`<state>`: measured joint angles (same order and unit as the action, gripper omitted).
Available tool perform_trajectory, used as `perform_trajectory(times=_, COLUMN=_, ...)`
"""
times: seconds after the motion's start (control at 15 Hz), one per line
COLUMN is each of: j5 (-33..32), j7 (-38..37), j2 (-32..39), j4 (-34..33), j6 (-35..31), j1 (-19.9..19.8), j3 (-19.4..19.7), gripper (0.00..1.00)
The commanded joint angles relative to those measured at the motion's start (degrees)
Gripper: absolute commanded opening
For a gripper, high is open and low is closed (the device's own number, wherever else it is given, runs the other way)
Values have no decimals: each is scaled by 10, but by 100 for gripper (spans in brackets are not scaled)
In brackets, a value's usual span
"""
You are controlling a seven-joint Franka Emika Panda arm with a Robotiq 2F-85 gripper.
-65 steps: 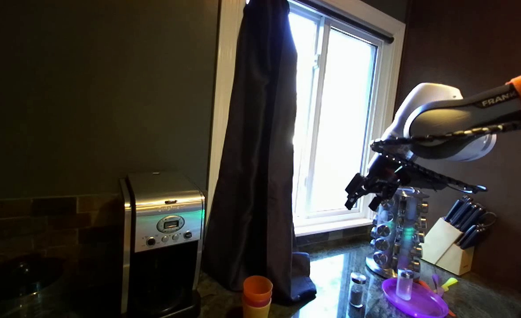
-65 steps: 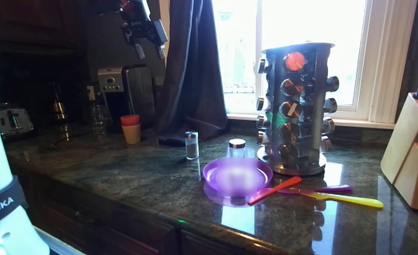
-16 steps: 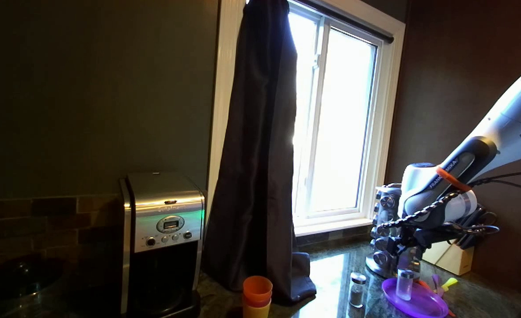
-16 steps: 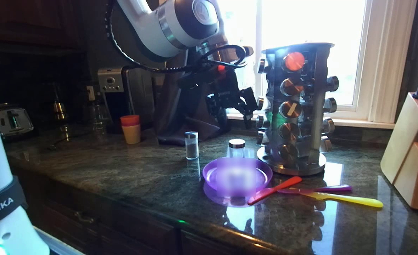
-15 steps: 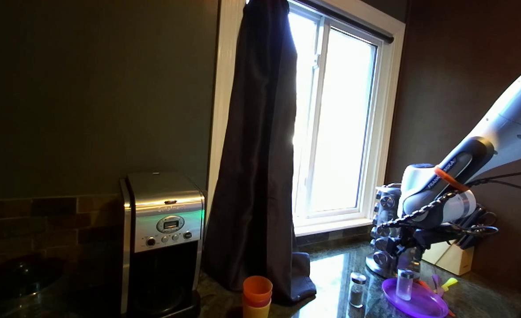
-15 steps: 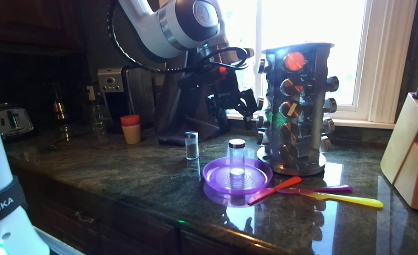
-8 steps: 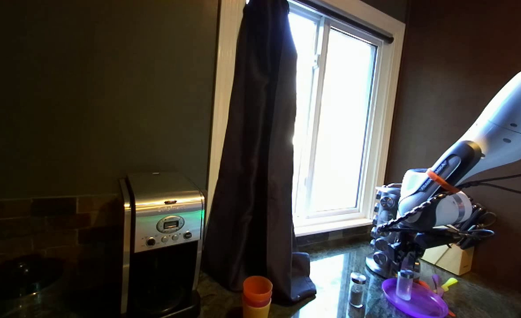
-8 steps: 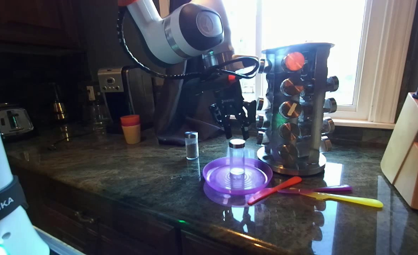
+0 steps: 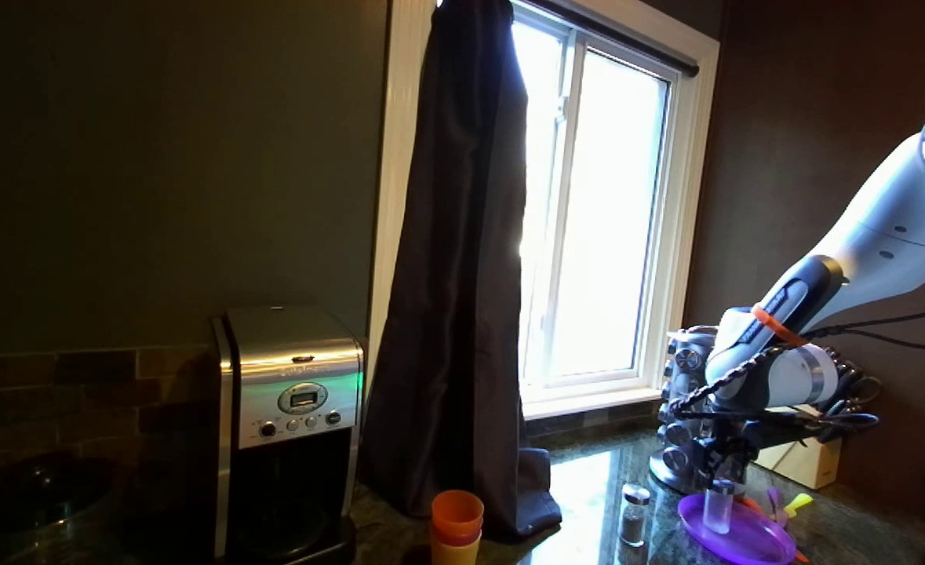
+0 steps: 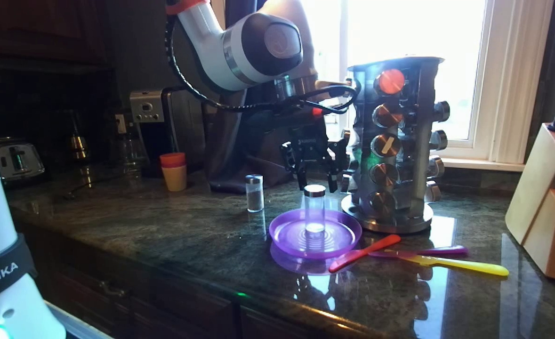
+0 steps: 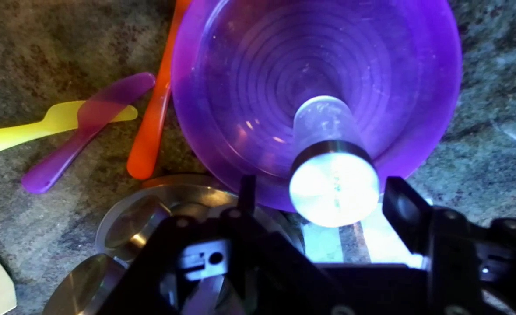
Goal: Place the empty spice bottle on the spice rack
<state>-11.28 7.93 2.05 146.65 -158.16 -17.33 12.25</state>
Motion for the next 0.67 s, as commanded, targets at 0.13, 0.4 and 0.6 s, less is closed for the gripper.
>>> perform_trajectory(times=0.13, j5=83, j7=85, j2=23, j4=-4, j6=-4, j1=8, j3=2, gripper=66)
perform_trajectory(times=0.4, j5=51, j7=54, j2=6, j4=0, j6=12, j1=10, j3=12, gripper=25)
perform_trajectory(times=0.6, j5=6, j7=27, j2=-59, j4=32, j6=18, j1=9, j3=22, gripper=25)
